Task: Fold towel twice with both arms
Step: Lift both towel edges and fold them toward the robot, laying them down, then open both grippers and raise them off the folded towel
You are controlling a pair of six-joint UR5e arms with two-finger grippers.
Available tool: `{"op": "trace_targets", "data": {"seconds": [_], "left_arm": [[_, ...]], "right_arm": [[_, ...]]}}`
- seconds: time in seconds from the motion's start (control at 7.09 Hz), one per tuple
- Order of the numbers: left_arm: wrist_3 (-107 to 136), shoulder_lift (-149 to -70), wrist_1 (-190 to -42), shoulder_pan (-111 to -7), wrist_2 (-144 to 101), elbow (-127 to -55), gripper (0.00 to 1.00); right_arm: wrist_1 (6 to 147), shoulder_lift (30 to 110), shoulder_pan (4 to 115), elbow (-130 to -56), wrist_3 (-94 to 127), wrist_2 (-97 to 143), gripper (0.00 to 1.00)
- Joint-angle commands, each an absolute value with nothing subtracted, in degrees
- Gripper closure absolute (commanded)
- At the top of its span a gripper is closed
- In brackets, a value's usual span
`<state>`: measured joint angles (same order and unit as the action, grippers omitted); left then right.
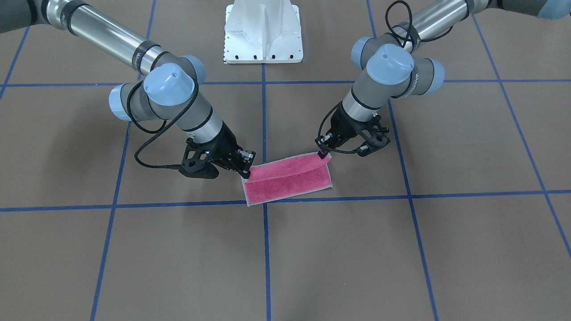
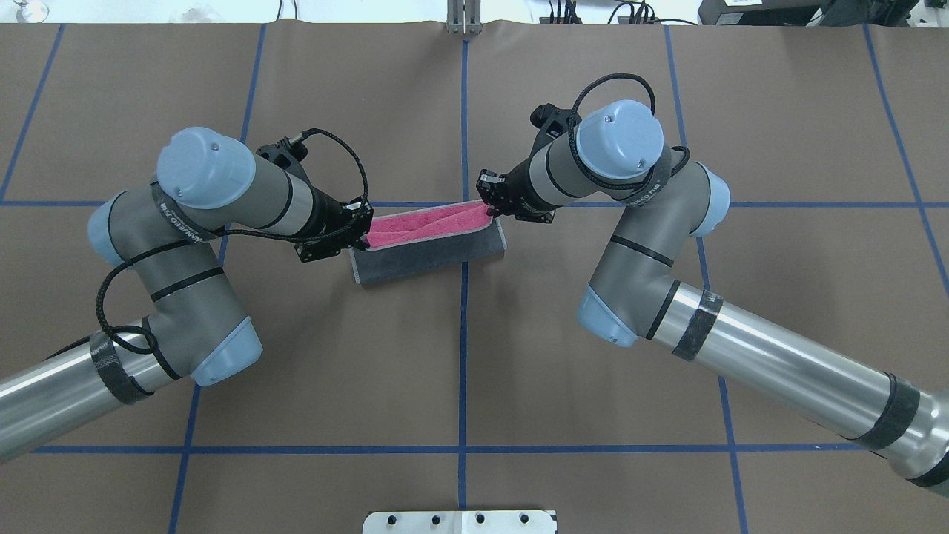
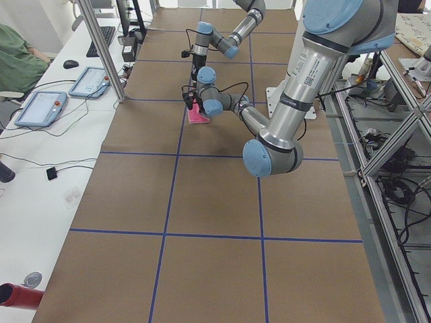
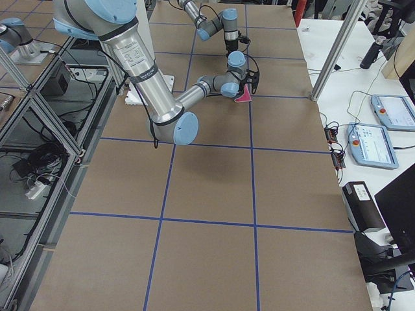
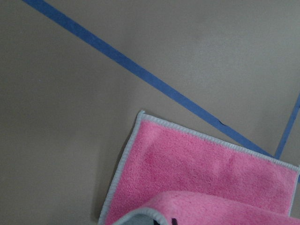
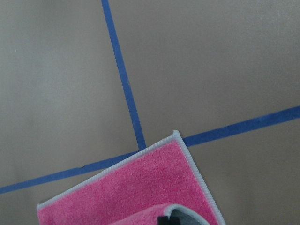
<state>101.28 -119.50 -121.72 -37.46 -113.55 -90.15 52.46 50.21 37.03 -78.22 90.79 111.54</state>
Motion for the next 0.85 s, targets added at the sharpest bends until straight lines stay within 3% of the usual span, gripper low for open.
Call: {"op": "trace_targets", "data": {"seconds": [0.0, 0.71], "left_arm": [[101.3, -119.5, -121.8, -37.7, -113.5, -88.8, 1.00], [101.4, -121.6, -121.9, -37.9, -113.5, -86.1, 1.00]], "right_arm": [[52.4, 49.8, 37.0, -76.6, 90.8, 111.1, 1.00], [48.0, 49.5, 36.9, -73.7, 90.7, 110.4, 1.00]]}}
